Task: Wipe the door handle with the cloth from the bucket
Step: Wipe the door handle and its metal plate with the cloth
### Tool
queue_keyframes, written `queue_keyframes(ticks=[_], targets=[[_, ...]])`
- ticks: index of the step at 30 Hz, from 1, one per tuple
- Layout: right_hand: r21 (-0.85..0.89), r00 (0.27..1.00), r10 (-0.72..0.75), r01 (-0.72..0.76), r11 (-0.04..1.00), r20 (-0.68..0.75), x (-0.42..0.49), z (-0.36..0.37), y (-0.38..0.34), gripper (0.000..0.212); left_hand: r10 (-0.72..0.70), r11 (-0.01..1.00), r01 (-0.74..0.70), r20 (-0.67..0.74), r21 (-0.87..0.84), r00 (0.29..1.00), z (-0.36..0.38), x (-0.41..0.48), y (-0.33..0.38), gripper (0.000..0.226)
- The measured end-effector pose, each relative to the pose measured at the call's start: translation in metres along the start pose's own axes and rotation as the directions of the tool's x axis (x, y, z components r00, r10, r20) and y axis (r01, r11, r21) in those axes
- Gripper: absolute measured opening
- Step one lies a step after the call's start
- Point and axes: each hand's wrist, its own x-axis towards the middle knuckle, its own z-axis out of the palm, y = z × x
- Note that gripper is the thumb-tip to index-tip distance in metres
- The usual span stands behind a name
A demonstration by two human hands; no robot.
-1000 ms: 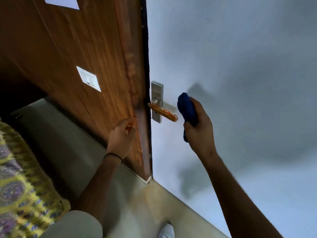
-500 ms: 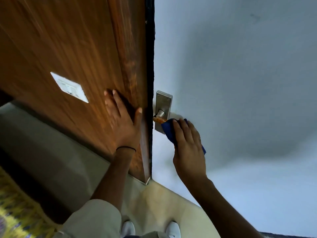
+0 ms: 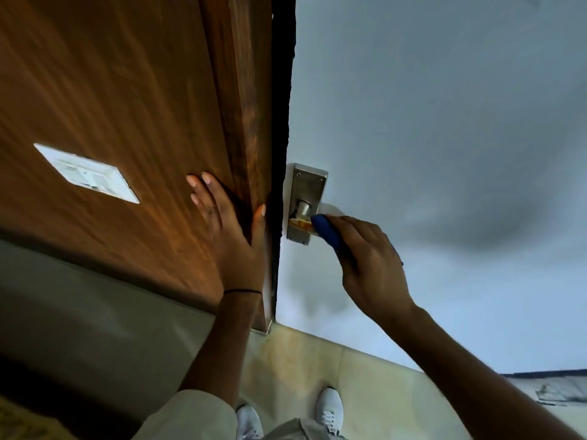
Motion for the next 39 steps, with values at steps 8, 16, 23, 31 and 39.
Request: queue_keyframes(ticks=[8, 16, 23, 31, 39], targets=[[-0.024, 0.994, 0.069, -0.067, 0.997, 0.081, 0.022, 0.009, -0.022, 0.026, -0.008, 0.997, 0.009, 0.01, -0.075, 1.0, 0.005, 0.0, -0.003, 0.085], [-0.019, 0.99, 0.048, -0.046, 0.999, 0.13, 0.029, 0.01, -0.025, 0.024, -0.028, 0.997, 0.028, 0.004, -0.072, 1.0, 0.004, 0.0, -0.003, 0.085], [0.036, 0.993, 0.013, -0.018, 0.999, 0.114, 0.007, -0.013, 0.001, 0.032, -0.029, 0.999, 0.029, 0.009, -0.023, 1.0, -0.001, -0.003, -0.004, 0.087], [-0.033, 0.998, 0.039, -0.037, 0.999, 0.049, 0.027, 0.019, -0.029, 0.022, 0.007, 1.0, -0.007, -0.011, 0.008, 1.0, -0.001, -0.003, -0.006, 0.086], [-0.022, 0.995, 0.038, -0.036, 0.999, 0.096, 0.02, -0.002, -0.008, 0.024, -0.017, 1.0, 0.017, 0.003, -0.004, 1.0, 0.005, -0.002, -0.011, 0.087]])
